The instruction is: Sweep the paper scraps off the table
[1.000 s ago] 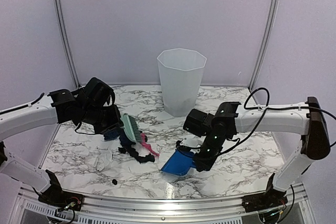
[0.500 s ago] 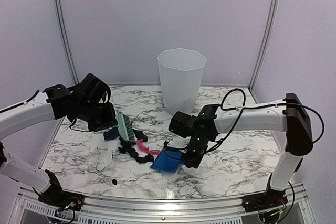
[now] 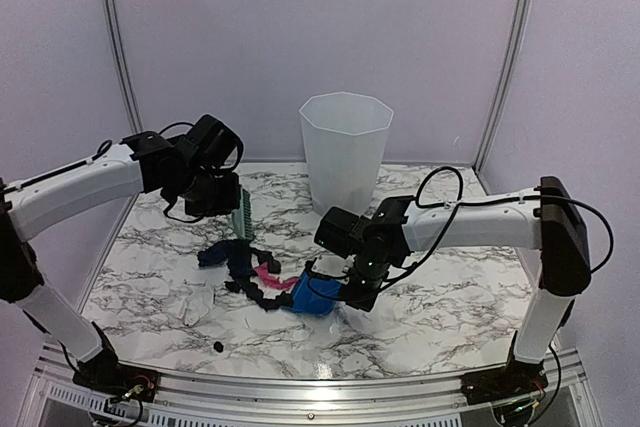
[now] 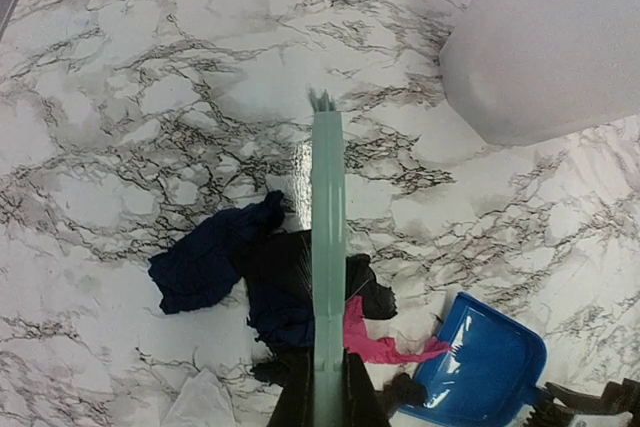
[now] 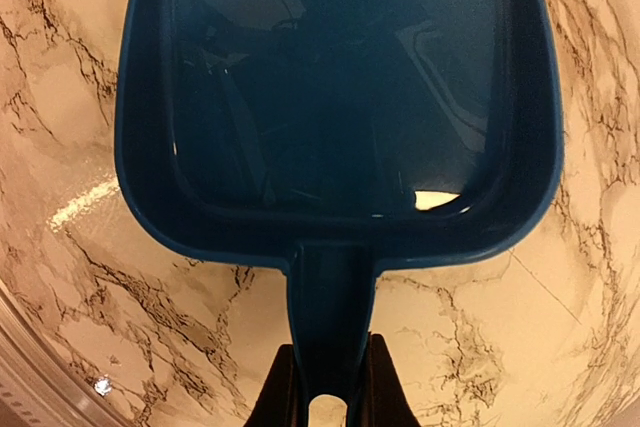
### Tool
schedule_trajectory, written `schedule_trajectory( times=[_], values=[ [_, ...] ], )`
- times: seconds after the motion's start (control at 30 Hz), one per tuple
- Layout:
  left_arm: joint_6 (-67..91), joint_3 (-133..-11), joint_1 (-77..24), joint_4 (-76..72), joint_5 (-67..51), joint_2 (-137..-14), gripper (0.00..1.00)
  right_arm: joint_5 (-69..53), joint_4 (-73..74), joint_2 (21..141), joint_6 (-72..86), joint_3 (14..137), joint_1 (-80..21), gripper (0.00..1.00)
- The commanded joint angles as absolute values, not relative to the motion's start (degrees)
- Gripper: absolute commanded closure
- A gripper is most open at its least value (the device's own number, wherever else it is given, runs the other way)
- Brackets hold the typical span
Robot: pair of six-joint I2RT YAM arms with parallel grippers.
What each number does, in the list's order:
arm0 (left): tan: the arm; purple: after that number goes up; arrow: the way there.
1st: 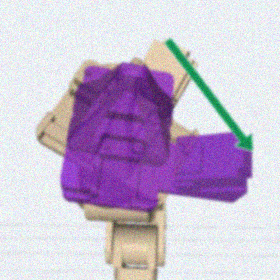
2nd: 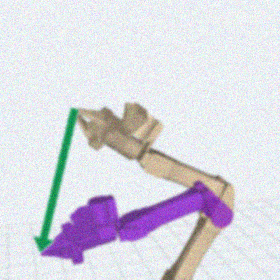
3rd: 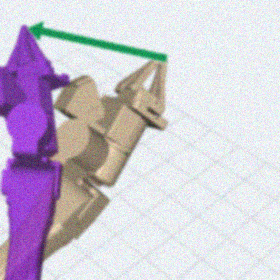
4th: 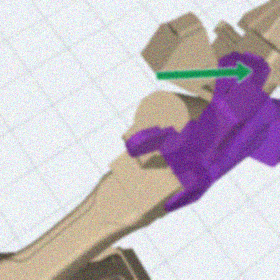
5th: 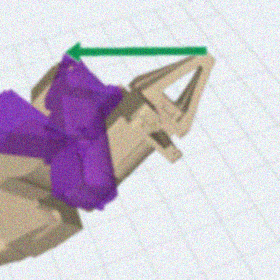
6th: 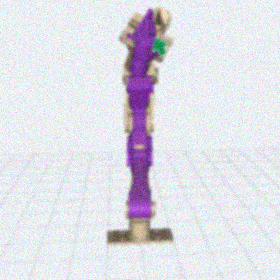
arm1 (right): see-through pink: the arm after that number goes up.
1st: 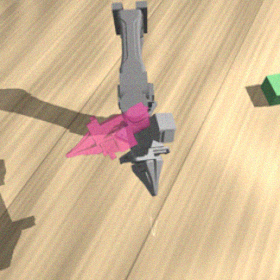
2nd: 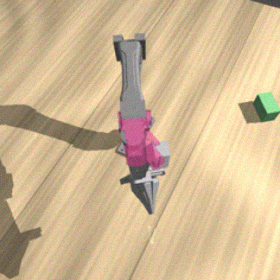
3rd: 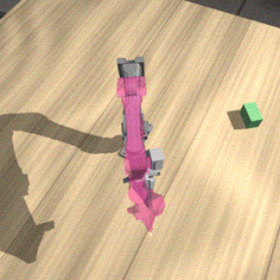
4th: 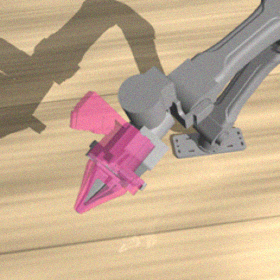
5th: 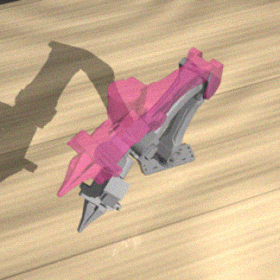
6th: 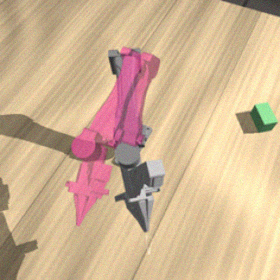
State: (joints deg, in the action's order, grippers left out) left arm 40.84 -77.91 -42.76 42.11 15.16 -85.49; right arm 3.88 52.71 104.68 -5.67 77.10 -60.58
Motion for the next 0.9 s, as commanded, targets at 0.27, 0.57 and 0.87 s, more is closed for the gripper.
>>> schedule_trajectory(
  times=[0.27, 0.57, 0.87],
  values=[
    [33.55, -88.19, -39.07, 51.79, 29.52, -93.69, 1.0, 6.83, 52.12, 106.53, -5.89, 77.36, -60.95, 1.0],
    [30.41, -80.95, -34.96, 55.63, 31.39, -92.5, 1.0, 6.19, 51.64, 108.64, -6.76, 81.04, -59.33, 1.0],
    [30.38, -83.58, -34.89, 55.57, 24.8, -99.04, 1.0, 2.3, 51.47, 111.13, -11.3, 84.42, -55.6, 1.0]
  ],
)
